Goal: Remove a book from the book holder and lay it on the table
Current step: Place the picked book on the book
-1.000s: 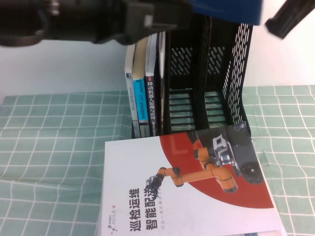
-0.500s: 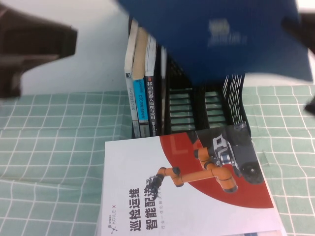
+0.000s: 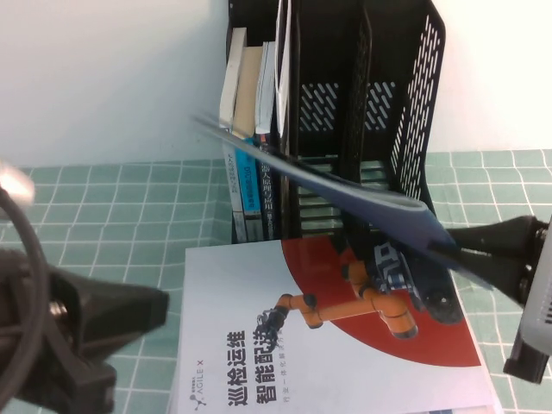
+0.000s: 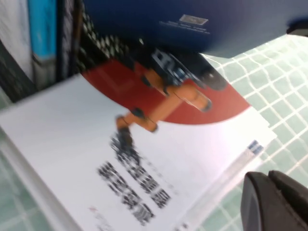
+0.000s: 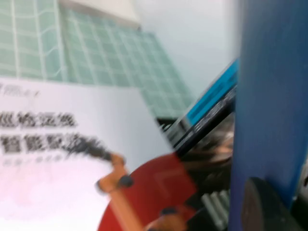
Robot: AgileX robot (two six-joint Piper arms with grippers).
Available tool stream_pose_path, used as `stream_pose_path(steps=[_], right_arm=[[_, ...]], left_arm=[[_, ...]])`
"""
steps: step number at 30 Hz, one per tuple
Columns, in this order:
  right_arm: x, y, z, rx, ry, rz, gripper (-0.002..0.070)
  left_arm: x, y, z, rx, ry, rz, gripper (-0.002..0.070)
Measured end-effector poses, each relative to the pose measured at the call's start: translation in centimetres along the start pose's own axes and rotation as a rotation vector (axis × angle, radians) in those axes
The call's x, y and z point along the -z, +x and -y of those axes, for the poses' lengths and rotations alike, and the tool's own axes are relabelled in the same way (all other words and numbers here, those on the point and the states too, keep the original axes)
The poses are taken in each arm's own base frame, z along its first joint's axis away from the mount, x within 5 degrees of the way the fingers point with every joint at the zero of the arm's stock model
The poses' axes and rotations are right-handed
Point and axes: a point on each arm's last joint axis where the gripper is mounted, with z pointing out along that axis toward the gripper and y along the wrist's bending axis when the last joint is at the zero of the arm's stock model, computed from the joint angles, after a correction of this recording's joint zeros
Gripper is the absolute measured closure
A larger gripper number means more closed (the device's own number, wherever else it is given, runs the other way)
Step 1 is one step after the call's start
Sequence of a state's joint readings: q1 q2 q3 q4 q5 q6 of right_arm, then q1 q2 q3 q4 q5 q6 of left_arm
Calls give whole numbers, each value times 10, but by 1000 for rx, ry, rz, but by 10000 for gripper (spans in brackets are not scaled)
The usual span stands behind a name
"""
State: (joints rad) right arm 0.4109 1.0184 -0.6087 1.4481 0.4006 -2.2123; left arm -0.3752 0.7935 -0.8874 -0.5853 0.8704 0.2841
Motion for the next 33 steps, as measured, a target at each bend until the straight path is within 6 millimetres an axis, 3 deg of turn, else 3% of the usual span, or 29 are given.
stream_pose_path(steps=[5,13,26,33], right_arm=[[-3,10,-7,20,-84,-93,651],[-10,21,-14,-13,-172,-170,650],[-54,7,-5,-49,-296,-157,650],[-80,23,-18,-98,-429,-204,646]], left_arm=[[-15,17,-3,73,65,-4,678],[-16,13,3,43,145,60,678],[-16,10,3,1,151,99,678],[-16,10,3,-13,151,101,678]])
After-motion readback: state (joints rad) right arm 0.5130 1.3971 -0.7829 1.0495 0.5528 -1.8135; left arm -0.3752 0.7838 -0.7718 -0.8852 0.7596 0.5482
